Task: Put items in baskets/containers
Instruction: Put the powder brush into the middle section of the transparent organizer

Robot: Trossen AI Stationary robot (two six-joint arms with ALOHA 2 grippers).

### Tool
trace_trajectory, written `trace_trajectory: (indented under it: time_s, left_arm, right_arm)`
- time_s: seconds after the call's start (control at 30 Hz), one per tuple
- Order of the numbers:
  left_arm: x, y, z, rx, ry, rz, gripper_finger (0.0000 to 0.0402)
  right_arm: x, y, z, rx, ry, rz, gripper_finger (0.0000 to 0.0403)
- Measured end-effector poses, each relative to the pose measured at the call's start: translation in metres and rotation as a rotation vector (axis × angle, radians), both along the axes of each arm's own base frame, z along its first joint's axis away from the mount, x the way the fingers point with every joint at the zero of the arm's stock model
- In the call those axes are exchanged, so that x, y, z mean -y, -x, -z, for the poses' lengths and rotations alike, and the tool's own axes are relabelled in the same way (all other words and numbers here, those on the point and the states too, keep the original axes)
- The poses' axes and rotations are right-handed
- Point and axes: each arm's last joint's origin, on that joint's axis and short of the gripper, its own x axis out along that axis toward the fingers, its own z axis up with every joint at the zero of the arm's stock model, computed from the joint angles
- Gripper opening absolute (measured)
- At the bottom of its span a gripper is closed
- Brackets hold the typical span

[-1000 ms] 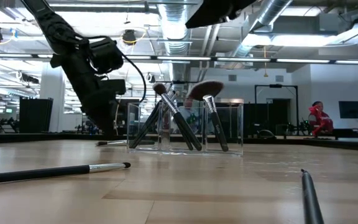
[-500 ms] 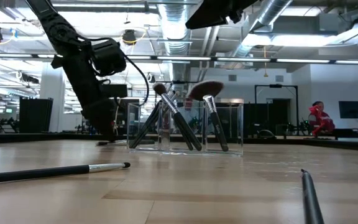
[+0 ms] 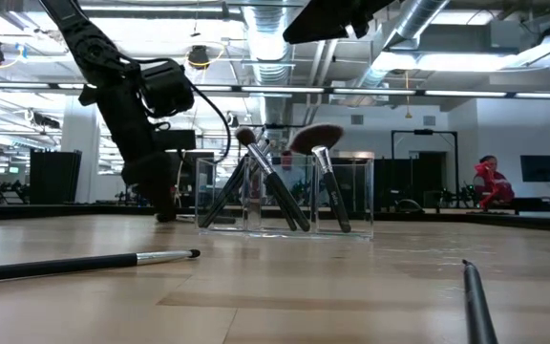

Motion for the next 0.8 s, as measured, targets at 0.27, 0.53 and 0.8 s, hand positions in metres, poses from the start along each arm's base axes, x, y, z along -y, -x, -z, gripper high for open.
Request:
trace_trajectory:
  time_s: [0.27, 0.53, 0.8]
  left_arm:
    - [0.013, -0.003, -0.008, 0.007, -0.059, 0.145, 0.0186]
    - [0.013, -0.004, -0.019, 0.008, -0.158, 0.194, 0.0186]
    - [-0.007, 0.001, -0.017, 0.015, -0.084, 0.218, 0.0186]
  right_arm:
    - [-0.001, 0.001, 0.002, -0.022, 0.002, -0.007, 0.0072]
    - [0.0, 0.0, 0.002, -0.025, -0.002, -0.016, 0.0072]
    - [0.0, 0.0, 0.002, -0.026, -0.014, -0.04, 0.0072]
